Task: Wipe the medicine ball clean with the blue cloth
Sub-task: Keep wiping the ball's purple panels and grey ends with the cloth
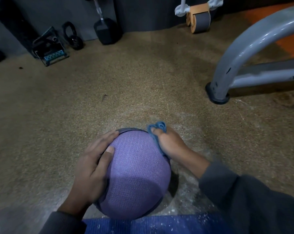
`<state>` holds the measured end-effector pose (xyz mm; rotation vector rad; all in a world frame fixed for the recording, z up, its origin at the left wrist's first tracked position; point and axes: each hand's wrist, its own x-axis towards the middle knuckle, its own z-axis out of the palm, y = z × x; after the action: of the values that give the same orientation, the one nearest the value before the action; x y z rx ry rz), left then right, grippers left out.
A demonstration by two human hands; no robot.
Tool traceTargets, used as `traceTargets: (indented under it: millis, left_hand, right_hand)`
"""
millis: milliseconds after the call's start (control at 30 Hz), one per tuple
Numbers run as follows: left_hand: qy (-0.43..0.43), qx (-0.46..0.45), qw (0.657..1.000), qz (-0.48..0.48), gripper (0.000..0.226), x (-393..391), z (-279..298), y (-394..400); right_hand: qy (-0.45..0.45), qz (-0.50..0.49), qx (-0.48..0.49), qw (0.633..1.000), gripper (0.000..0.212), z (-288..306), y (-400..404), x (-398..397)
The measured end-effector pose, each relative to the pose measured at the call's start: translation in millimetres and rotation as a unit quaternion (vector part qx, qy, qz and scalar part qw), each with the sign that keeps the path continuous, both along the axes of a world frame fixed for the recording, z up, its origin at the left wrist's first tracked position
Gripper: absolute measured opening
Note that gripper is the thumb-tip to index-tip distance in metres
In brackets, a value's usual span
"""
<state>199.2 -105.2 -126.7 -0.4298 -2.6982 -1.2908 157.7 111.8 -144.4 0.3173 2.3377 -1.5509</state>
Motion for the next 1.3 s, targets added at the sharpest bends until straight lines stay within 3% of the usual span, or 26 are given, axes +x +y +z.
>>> traceTargets:
  millis: [67,133,200,267,367,433,533,633,700,767,833,900,933,967,1033,1100,1167,1233,1300]
  left_hand:
    - [-0.002,-0.033,0.999,-0.009,0.04,-1.4,3.1,-2.6]
    - [-0.018,-0.056,0.998,-0.013,0.045,-3.0,5.0,-5.3]
    - [-0.033,-0.052,0.998,-0.014,0.049,-2.7,5.9,-8.8]
    - [-0.028,-0.043,0.999,-0.014,0.05,-0.5,6.1,-10.8]
    - [-0.018,-0.041,0.999,-0.009,0.049,2.1,5.3,-11.8]
    - [-0.018,-0.046,0.999,-0.005,0.048,1.4,5.9,-9.4]
    - [-0.031,-0.047,0.998,-0.001,0.048,-2.2,6.7,-6.4]
    - [-0.043,-0.023,0.999,-0.007,0.048,-6.9,5.4,-9.4]
    - [-0.052,-0.003,0.999,-0.014,0.046,-8.8,3.9,-12.3]
    - [-0.057,0.005,0.998,-0.013,0.045,-8.7,3.4,-13.6]
    - [-0.062,0.016,0.998,-0.009,0.043,-10.3,4.9,-12.4]
    - [-0.069,0.023,0.997,-0.004,0.042,-13.3,7.1,-10.8]
    - [-0.072,0.02,0.997,-0.004,0.043,-14.8,7.4,-10.5]
    - [-0.075,0.015,0.997,-0.007,0.044,-15.9,7.3,-10.9]
    - [-0.075,0.011,0.997,-0.02,0.046,-16.7,7.2,-12.5]
    - [-0.061,0.011,0.998,-0.033,0.048,-14.0,6.8,-15.5]
    - [-0.045,0.001,0.998,-0.039,0.054,-8.2,4.9,-19.1]
    - [-0.037,-0.001,0.999,-0.031,0.057,-0.6,1.9,-22.9]
    - [-0.032,0.001,0.999,-0.019,0.056,5.5,-0.2,-26.0]
  right_hand:
    - [0.07,-0.003,0.095,0.993,0.038,-0.8,-11.7,15.8]
    - [0.208,0.031,0.171,0.963,0.046,14.7,-28.9,35.9]
    - [0.29,0.05,0.195,0.936,0.052,26.3,-37.3,42.1]
    - [0.254,0.039,0.155,0.954,0.048,20.2,-32.7,29.5]
    - [0.069,0.002,0.018,0.997,0.032,-5.4,-14.0,-0.9]
    - [-0.012,-0.039,-0.038,0.998,0.022,-13.4,-6.0,-8.8]
    - [0.063,-0.006,0.066,0.996,0.038,-5.8,-11.2,15.1]
    - [0.285,0.046,0.202,0.936,0.049,22.9,-37.0,71.2]
    - [0.344,0.03,0.194,0.918,0.051,20.0,-40.3,80.6]
    - [0.303,-0.024,0.11,0.946,0.045,3.0,-30.4,68.7]
    - [0.212,-0.101,-0.046,0.971,0.034,-20.3,-16.9,53.7]
    - [0.108,-0.175,-0.193,0.959,0.021,-39.6,-11.1,49.3]
    - [0.087,-0.189,-0.206,0.956,0.02,-43.4,-10.4,53.4]
    - [0.099,-0.187,-0.181,0.96,0.025,-43.4,-11.7,61.5]
    - [0.176,-0.155,-0.043,0.971,0.04,-30.3,-20.2,81.2]
    - [0.283,-0.078,0.083,0.952,0.049,-5.0,-32.7,93.8]
    - [0.332,0.008,0.147,0.932,0.05,15.8,-38.7,81.8]
    - [0.299,0.063,0.147,0.941,0.046,17.6,-35.3,52.5]
    - [0.181,0.03,0.033,0.982,0.036,4.2,-25.7,23.8]
